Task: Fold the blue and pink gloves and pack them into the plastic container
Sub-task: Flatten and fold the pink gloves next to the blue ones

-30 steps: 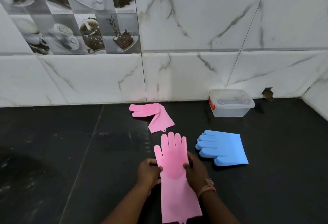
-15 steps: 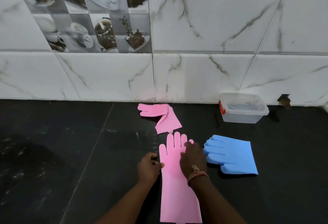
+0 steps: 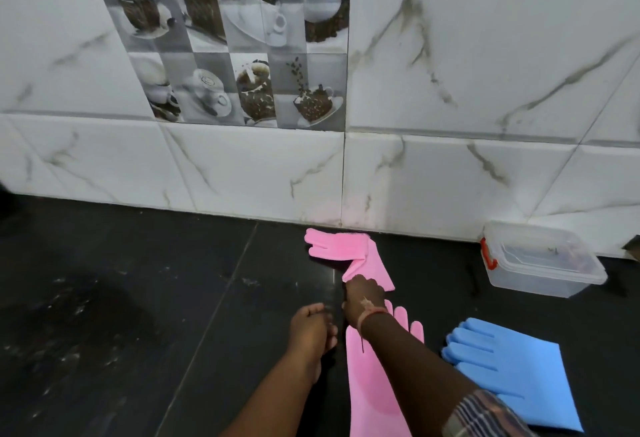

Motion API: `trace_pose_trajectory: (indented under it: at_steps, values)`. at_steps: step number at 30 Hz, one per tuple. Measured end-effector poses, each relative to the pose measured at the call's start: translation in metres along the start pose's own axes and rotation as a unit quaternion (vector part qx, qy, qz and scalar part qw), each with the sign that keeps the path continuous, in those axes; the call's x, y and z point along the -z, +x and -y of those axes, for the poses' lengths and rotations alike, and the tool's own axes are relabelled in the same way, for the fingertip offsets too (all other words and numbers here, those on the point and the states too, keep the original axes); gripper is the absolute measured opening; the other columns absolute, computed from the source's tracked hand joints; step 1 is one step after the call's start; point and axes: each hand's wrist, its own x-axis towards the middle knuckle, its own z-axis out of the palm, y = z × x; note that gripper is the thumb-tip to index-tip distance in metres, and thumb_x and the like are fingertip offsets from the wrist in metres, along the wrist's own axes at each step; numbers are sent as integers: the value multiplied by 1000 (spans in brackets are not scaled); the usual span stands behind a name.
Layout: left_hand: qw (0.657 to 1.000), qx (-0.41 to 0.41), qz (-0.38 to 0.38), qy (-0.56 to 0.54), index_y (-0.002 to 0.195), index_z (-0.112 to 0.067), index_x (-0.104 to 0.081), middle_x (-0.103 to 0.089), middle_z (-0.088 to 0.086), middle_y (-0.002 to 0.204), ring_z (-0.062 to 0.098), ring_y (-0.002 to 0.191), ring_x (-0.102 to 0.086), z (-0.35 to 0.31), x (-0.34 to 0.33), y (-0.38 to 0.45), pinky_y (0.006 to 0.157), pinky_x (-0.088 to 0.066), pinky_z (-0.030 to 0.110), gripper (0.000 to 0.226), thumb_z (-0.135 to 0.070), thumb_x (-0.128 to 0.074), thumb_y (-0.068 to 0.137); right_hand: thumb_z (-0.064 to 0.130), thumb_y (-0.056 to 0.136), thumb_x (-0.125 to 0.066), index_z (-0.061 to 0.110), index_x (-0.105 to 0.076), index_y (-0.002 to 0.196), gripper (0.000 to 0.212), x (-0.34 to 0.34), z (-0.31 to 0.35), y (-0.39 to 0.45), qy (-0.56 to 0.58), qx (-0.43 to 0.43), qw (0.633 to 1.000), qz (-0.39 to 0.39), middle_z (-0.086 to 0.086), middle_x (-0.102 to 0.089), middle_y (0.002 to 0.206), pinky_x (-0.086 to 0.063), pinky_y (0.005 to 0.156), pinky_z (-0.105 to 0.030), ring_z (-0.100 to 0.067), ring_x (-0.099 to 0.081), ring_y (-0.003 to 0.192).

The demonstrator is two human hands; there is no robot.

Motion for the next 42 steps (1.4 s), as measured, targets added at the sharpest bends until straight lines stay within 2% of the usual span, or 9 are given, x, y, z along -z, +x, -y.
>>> trace_pose_trajectory:
  at_steps: [3, 6, 13, 17, 22, 28, 33, 38, 42]
  values:
    - [997, 40, 10, -60, 118, -11, -62, -67, 11, 86, 19, 67, -60, 13, 7, 1, 62, -52, 30, 23, -3, -52, 98, 19, 93, -57, 8, -76, 101, 23, 31, -2, -1, 219, -14, 972, -88, -14, -74, 105, -53, 88, -32, -29, -67, 100]
    - [976, 101, 66, -180, 117, -7, -66, -71, 16, 118, 28, 98, -68, 12, 8, 3, 86, -55, 39, 26, -25, -62, 100, 9, 85, -72, 4, -78, 88, 9, 78, 0, -17, 600, -23, 789, -132, -18, -76, 89, -54, 77, -32, -24, -67, 81]
    - [869, 83, 292, -392, 136, -6, -65, -64, 22, 140, 41, 126, -63, 13, -1, -15, 102, -52, 58, 68, -54, -72, 88, 5, 90, -56, 0, -60, 97, 9, 102, -53, -105, 797, 138, 548, 214, -16, -65, 87, -58, 71, -38, -26, -67, 78]
    - [907, 46, 261, -328, 139, -7, -57, -61, 31, 139, 47, 133, -56, 29, -8, -26, 106, -50, 60, 56, -14, -67, 84, 12, 85, -72, -4, -55, 114, 38, 74, -111, -146, 696, 62, 606, 379, -22, -63, 95, -56, 81, -52, -36, -67, 80]
    - [925, 9, 343, -164, 148, -14, -52, -54, 29, 148, 51, 138, -49, 54, -7, -39, 114, -41, 64, 72, 5, -65, 80, 70, 57, -79, 2, -58, 121, 96, 48, -124, -168, 648, -108, 681, 324, -20, -67, 105, -57, 87, -52, -32, -69, 90]
    - [868, -21, 464, -173, 151, -23, -48, -45, 29, 155, 54, 144, -37, 57, -18, -69, 120, -21, 71, 80, 17, -41, 82, 41, 80, -77, 20, -56, 133, 61, 35, -97, -181, 715, -78, 688, 89, -8, -69, 121, -55, 97, -50, -29, -67, 111]
    - [909, -71, 387, -136, 141, -19, -58, -60, 26, 142, 56, 132, -51, 57, -15, -71, 108, -40, 74, 70, 6, -58, 76, 28, 82, -78, 30, -61, 125, 46, 28, -108, -176, 754, -48, 655, 14, 1, -73, 116, -61, 82, -46, -28, -72, 103]
    - [988, -56, 137, 51, 131, -9, -58, -69, 18, 123, 34, 106, -67, 106, -6, -59, 74, -60, 38, 49, 6, -48, 86, 15, 87, -71, 7, -61, 123, 38, -29, -106, -173, 597, -234, 767, 9, -11, -68, 120, -52, 98, -46, -28, -64, 106]
    - [983, -95, 113, 107, 129, -15, -57, -69, 6, 120, 25, 107, -68, 112, -6, -55, 85, -60, 39, 29, -17, -59, 101, 17, 96, -60, 12, -53, 135, 41, -41, -92, -179, 535, -199, 819, -59, -8, -56, 140, -45, 104, -39, -24, -55, 122]
